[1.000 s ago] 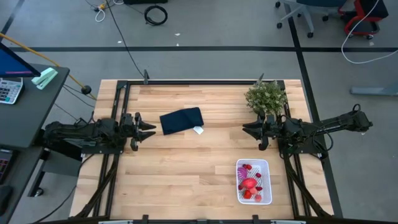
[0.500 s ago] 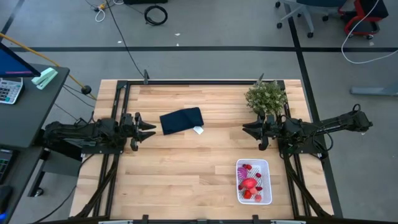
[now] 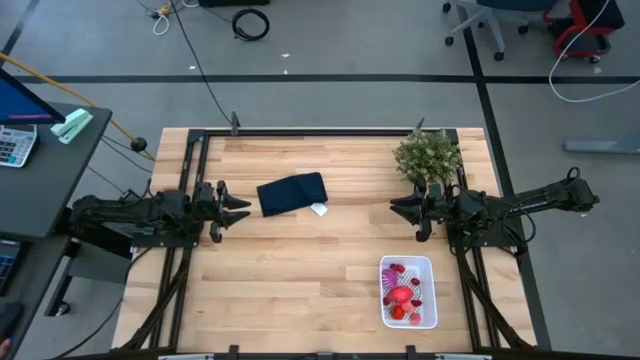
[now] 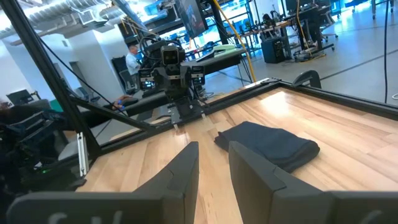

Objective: Pick and placing Produce into tupperware
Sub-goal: Return to Home Position

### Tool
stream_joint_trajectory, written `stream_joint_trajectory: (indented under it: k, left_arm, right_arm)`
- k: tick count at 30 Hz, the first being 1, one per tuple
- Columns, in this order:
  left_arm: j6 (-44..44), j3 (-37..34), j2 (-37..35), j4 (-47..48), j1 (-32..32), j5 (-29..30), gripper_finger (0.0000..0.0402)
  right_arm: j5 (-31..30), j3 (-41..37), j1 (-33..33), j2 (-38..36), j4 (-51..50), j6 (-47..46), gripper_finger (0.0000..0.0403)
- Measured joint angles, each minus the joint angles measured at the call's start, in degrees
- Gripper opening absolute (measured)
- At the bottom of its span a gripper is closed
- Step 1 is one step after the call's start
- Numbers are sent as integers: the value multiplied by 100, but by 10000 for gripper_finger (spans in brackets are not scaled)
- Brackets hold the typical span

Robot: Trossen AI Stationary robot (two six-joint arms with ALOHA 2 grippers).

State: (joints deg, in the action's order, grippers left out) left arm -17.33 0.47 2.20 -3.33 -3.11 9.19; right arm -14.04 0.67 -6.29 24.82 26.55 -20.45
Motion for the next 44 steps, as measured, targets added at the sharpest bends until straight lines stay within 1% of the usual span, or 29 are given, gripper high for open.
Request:
stream_joint_trajectory:
  k: [8, 22, 34, 44]
  left_arm:
    - [0, 0, 0, 0, 0, 0, 157]
    - [-1, 0, 0, -2, 0, 0, 144]
    - [-1, 0, 2, -2, 0, 0, 157]
    - [-1, 0, 2, -2, 0, 0, 149]
  right_arm:
    - [0, 0, 1, -1, 1, 1, 96]
    - [0, 0, 1, 0, 0, 0, 96]
    - [-1, 0, -1, -2, 2, 1, 96]
    - [-1, 0, 0, -1, 1, 1, 96]
